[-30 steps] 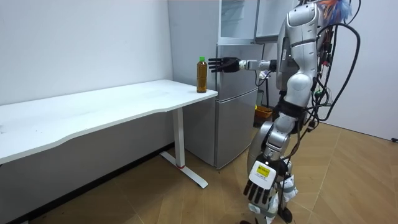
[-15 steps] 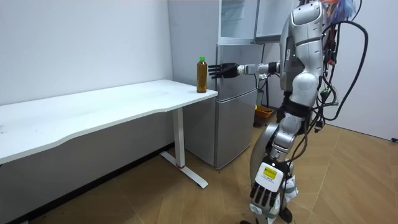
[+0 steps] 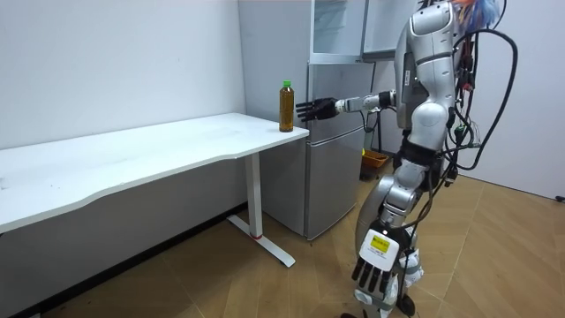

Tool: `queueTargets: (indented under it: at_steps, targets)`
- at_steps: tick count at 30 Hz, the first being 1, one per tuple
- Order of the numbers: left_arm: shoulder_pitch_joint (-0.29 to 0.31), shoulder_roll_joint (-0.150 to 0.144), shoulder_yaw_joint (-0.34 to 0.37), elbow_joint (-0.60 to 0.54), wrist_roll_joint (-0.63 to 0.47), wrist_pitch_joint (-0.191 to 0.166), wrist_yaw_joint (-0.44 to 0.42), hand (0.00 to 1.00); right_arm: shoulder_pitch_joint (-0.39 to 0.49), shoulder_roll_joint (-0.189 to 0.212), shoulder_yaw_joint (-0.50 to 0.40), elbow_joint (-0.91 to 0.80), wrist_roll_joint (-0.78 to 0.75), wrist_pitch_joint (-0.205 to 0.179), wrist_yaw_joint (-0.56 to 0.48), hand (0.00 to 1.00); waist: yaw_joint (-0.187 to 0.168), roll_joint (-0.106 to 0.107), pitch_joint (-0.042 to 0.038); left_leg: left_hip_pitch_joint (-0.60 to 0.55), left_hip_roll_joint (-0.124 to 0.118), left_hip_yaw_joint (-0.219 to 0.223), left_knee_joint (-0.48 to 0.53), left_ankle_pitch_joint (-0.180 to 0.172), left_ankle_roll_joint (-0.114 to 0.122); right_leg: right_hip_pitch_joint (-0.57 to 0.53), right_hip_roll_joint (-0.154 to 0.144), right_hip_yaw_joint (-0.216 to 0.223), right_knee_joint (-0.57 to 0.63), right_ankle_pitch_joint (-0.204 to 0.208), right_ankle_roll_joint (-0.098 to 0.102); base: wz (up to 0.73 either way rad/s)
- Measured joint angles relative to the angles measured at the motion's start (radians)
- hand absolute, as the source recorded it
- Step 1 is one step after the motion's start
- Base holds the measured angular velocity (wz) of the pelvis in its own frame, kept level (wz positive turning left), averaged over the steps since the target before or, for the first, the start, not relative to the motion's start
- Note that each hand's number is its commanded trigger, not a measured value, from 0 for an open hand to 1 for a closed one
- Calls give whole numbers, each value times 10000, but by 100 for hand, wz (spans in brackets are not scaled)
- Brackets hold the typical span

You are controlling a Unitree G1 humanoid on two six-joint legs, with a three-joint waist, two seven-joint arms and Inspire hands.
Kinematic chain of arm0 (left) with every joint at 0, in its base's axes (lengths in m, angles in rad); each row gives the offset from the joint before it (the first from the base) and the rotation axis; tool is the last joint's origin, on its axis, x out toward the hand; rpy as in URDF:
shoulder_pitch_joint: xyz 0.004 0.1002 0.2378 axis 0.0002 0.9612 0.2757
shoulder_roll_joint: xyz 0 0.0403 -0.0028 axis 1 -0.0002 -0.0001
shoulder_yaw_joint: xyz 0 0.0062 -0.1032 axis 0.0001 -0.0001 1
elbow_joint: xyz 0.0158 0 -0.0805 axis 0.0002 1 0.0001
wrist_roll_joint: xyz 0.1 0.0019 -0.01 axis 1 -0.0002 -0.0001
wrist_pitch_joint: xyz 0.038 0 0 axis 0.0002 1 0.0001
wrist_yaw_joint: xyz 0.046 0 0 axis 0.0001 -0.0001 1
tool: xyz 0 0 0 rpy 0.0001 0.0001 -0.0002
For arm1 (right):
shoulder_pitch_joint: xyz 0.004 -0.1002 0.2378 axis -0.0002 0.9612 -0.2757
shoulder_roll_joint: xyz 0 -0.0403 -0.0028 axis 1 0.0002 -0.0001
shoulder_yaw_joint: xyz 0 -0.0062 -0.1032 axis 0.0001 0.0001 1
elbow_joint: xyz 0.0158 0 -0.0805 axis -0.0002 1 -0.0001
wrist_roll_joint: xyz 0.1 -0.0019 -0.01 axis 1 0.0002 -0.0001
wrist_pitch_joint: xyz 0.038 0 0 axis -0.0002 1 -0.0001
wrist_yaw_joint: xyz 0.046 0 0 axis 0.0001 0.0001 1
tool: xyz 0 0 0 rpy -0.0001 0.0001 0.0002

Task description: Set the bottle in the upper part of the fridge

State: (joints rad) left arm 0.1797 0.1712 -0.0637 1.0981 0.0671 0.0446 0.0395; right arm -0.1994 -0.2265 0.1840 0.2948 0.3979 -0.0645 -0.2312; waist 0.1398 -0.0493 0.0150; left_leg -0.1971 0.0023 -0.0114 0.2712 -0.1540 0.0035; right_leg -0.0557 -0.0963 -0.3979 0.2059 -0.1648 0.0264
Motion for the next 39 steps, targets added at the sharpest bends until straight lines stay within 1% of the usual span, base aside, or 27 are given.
queueTargets:
  at_steps: [5, 11, 12, 14, 17, 20, 24, 27, 29, 33, 39]
  targets:
    - [-24, 5, -204, 48, -1, -3, -25, 0, -292, 14, 260, 531, -61, 1, -176, 0, 34, 11, 11, -26, -7, 20, -3, 29, 6, -113, -59, -2, 197, -51, -2, 0]
    - [-19, 9, -350, 202, 8, 43, -123, 0, -394, 67, 319, 546, -46, 2, -174, 0, 107, 6, 13, -130, -6, 20, 2, 68, 7, -221, -69, -22, 236, -72, -7, 1]
    - [-33, 5, -385, 199, 19, 81, -124, 0, -478, 71, 338, 553, -44, 5, -171, 0, 125, 5, 11, -186, -4, 23, 19, 73, 8, -303, -72, -13, 272, -71, -8, 0]
    - [-110, -1, -390, 201, 19, 177, -126, 0, -748, 70, 362, 719, -12, 7, -165, 0, 151, 25, 34, -227, -5, 24, 36, 83, 12, -352, -82, -25, 309, -70, -11, 0]
    - [-174, 1, -396, 200, 16, 202, -119, 0, -1115, 67, 354, 940, -58, 9, -181, 0, 338, 50, 45, -197, -3, 40, 14, 82, 11, -347, -84, -16, 309, -77, -15, 0]
    - [-174, 1, -396, 202, 12, 221, -121, 0, -1374, 78, 358, 958, -86, 8, -192, 0, 367, 78, 63, -187, -2, 40, 12, 82, 11, -348, -84, -31, 308, -78, -15, 0]
    - [-205, 7, -451, 216, 8, 209, -119, 0, -1462, 80, 366, 955, -95, 8, -541, 0, 507, 77, 61, -176, -3, 40, 18, 83, 10, -347, -88, -45, 313, -79, -15, 0]
    - [-231, 22, -764, 219, 21, 198, -118, 0, -1567, 203, 397, 795, -110, 8, -870, 0, 573, 79, 60, -161, 1, 61, 17, 82, 10, -347, -91, -32, 326, -79, -15, 0]
    - [-237, 19, -789, 216, 21, 196, -124, 0, -1693, 316, 434, 663, -124, 3, -939, 0, 582, 80, 60, -155, 3, 61, 18, 83, 10, -340, -91, -33, 331, -79, -15, 0]
    - [-235, 20, -790, 230, 20, 197, -127, 0, -1918, 328, 703, 446, -124, -30, -946, 0, 600, 82, 60, -149, 2, 58, 18, 82, 10, -320, -96, -37, 355, -78, -16, 0]
    - [-228, 20, -790, 252, 19, 198, -153, 0, -1917, 328, 707, 411, -124, -92, -959, 0, 594, 92, 67, -137, 5, 59, 33, 84, 9, -319, -107, -30, 402, -78, -16, 0]
